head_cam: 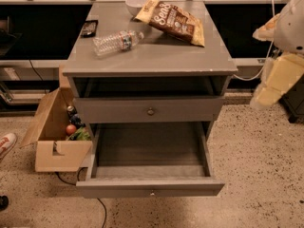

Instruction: Place brown chip bag into middle drawer

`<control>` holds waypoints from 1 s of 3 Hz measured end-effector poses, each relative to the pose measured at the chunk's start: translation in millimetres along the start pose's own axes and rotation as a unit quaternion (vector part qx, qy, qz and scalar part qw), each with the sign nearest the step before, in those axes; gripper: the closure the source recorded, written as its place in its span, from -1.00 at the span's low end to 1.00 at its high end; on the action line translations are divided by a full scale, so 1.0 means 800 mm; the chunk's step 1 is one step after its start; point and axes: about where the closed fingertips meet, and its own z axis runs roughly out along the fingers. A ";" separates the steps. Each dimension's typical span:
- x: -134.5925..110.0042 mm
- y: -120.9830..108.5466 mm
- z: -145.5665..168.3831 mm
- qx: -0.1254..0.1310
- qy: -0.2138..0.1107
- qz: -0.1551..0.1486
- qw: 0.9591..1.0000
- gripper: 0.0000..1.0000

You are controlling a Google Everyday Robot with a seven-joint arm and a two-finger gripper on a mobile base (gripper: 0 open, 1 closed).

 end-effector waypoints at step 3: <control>-0.065 -0.205 0.077 0.073 -0.165 0.064 0.981 -1.00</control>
Offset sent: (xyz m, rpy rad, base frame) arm 0.1981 0.0084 0.0154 0.3775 -0.2577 -0.0433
